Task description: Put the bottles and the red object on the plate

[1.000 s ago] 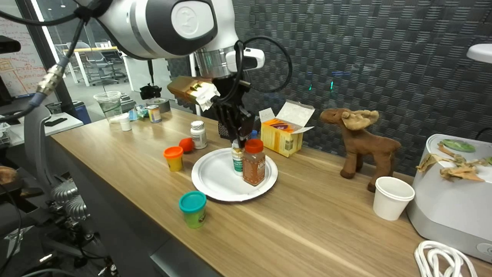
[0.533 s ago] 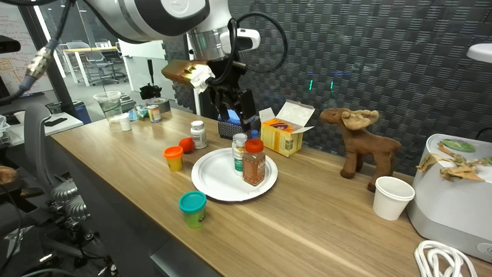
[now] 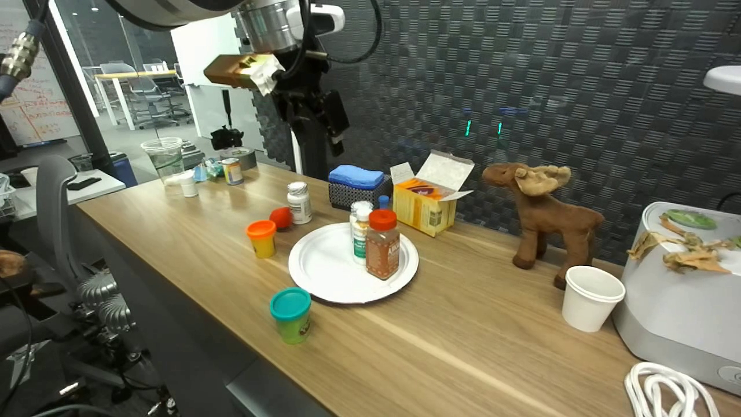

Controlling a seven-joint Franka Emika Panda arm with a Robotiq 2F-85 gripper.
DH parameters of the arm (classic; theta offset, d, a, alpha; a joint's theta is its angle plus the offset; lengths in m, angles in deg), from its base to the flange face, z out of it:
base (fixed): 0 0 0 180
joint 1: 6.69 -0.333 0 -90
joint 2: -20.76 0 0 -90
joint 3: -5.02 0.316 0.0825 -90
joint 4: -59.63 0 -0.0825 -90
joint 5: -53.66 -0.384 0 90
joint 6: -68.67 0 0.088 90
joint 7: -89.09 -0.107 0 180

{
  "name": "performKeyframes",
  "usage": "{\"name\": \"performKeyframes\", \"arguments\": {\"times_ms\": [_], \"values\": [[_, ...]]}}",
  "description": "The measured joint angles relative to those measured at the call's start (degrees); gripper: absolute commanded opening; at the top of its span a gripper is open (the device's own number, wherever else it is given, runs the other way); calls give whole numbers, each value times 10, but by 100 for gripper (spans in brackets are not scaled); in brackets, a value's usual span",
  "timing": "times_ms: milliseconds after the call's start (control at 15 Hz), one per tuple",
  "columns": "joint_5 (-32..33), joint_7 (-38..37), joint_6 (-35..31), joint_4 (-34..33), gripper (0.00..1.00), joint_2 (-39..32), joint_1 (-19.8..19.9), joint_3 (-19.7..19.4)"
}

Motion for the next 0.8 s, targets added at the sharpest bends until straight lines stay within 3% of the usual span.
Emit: {"name": "performKeyframes", "arguments": {"times_ms": [800], "values": [[-36, 85, 15, -44, 100, -104, -28, 32]]}}
